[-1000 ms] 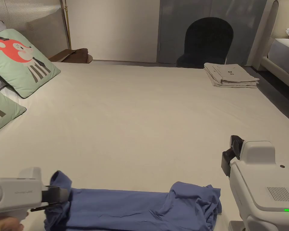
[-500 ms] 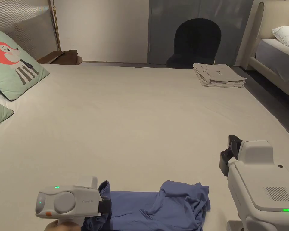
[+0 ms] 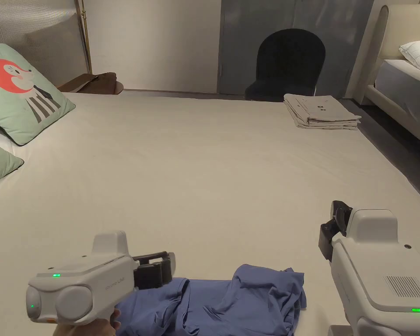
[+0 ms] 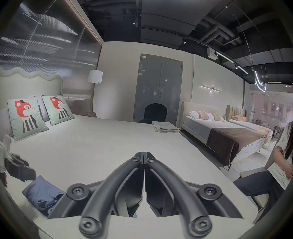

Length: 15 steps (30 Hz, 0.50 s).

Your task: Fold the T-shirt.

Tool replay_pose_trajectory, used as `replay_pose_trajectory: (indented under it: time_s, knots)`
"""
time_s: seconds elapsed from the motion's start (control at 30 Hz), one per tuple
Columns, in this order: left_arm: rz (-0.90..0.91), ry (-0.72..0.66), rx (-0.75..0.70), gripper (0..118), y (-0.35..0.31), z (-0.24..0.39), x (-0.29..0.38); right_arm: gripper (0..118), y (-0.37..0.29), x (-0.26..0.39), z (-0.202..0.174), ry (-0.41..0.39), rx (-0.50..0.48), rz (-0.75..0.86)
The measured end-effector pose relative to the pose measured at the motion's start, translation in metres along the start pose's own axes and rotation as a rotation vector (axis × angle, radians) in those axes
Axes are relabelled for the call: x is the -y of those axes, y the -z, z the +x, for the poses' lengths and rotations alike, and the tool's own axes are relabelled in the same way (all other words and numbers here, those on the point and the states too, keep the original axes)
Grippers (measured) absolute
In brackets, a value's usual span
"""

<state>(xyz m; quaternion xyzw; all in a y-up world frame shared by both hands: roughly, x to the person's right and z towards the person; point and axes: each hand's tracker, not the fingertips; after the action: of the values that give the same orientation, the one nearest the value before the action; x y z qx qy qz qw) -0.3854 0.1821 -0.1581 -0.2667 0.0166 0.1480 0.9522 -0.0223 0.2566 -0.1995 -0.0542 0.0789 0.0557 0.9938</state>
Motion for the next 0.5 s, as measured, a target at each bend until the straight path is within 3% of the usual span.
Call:
replay_pose_trajectory:
  time_s: [0.07, 0.1, 0.13, 0.17, 0.2, 0.23, 0.5]
  knots:
    - [0.048, 0.066, -0.099, 105, -0.008, -0.002, -0.001, 0, 0.000, -0.001, -0.001, 0.003, -0.003, 0.002]
    - [0.054, 0.078, -0.130, 95, -0.011, -0.003, -0.001, 0, -0.001, -0.001, -0.002, 0.004, -0.006, 0.004]
    - [0.049, 0.096, -0.154, 75, -0.012, -0.006, 0.000, 0, -0.001, -0.001, -0.002, 0.006, -0.006, 0.008]
    - [0.049, 0.110, -0.157, 42, -0.013, -0.008, 0.003, 0, -0.002, -0.001, -0.003, 0.007, -0.006, 0.011]
    - [0.043, 0.117, -0.165, 17, -0.012, -0.011, 0.007, 0, -0.002, -0.001, -0.003, 0.009, -0.007, 0.013]
    - [0.023, 0.139, -0.181, 3, -0.009, -0.012, 0.010, 0, -0.002, -0.001, -0.003, 0.013, -0.009, 0.014]
    - [-0.119, 0.269, -0.212, 0, 0.018, -0.008, 0.067, 0, -0.002, 0.003, -0.002, 0.027, -0.014, 0.004]
